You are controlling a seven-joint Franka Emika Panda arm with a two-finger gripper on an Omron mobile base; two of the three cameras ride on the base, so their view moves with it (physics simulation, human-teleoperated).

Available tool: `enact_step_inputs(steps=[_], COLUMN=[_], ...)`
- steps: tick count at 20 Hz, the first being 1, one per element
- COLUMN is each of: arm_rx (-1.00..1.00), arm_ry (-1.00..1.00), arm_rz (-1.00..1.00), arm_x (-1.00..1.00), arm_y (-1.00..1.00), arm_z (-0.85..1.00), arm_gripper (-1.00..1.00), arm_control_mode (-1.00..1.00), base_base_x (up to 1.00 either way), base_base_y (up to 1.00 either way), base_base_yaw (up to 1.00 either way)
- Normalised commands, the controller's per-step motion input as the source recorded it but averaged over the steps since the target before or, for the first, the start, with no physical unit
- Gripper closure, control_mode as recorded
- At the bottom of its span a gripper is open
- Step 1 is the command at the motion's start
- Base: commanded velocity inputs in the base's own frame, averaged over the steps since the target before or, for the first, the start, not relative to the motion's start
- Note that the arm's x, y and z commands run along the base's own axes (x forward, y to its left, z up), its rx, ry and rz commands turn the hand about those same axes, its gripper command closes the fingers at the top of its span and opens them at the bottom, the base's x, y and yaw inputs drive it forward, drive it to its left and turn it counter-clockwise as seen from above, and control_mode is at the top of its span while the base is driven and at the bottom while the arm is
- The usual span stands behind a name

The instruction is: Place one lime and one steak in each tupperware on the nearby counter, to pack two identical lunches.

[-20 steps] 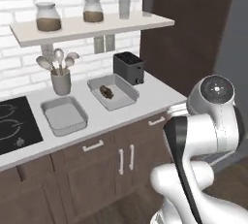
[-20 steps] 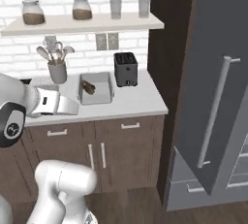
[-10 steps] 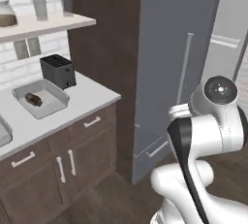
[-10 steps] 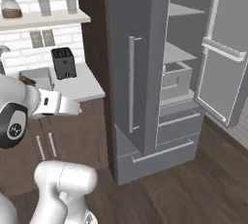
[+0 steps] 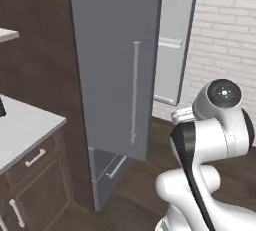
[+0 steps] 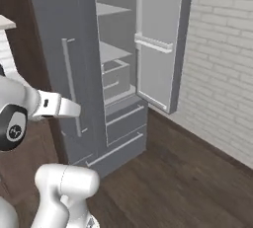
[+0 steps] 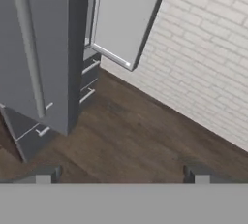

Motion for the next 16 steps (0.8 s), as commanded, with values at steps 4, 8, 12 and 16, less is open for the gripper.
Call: enact_step_inputs(steps=[4,8,12,16], arm_rx=[0.00,0.00,0.00,0.00], arm_ry=[0.00,0.00,0.00,0.00], arm_rz=[0.00,0.00,0.00,0.00], arm_x=[0.00,0.00,0.00,0.00], arm_y=[0.00,0.00,0.00,0.00], arm_z=[0.00,0.00,0.00,0.00], arm_gripper=[-1.00,-1.00,-1.00,-1.00], arm_control_mode=[1.00,1.00,1.00,1.00], base_base_x=[0.00,0.01,0.07,0.22], base_base_y=[-0.96,-0.74,-0.62,-0.66], base_base_yaw=[-0.52,-0.45,-0.37,-0.32])
